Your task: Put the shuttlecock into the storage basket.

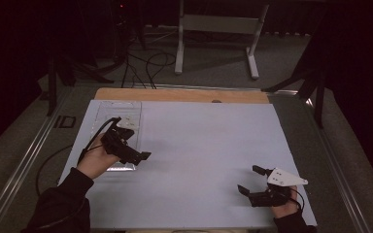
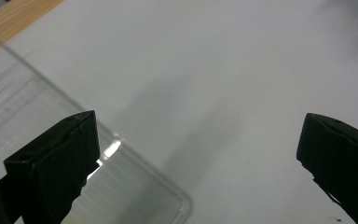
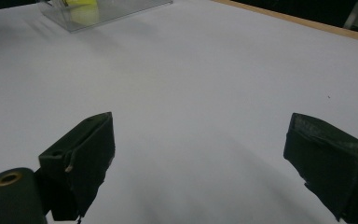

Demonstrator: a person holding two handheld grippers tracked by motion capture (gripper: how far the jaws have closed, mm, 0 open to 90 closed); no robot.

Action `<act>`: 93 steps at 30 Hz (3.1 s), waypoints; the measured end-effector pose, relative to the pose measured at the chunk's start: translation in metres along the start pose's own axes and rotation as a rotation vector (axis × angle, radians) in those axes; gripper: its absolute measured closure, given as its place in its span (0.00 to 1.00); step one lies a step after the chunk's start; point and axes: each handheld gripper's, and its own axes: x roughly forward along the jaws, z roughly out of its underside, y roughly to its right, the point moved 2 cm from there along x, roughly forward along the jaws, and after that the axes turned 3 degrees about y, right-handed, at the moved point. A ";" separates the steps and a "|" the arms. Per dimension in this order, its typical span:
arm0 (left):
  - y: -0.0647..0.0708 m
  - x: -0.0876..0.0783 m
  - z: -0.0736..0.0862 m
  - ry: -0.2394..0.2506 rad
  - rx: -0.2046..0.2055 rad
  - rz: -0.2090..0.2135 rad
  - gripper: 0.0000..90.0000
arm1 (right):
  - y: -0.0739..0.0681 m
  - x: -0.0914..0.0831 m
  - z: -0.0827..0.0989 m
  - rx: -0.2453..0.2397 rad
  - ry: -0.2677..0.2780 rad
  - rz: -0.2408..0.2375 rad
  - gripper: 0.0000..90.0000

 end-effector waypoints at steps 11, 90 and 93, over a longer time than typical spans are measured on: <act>0.025 0.021 -0.004 0.024 0.041 0.120 0.00 | -0.001 0.000 0.000 0.001 0.002 -0.002 0.10; 0.052 0.022 0.147 0.055 -0.047 0.152 0.00 | -0.002 0.000 -0.001 -0.007 -0.002 -0.005 0.10; 0.051 0.022 0.150 0.057 -0.068 0.110 0.00 | -0.003 0.000 -0.002 -0.008 0.002 -0.006 0.10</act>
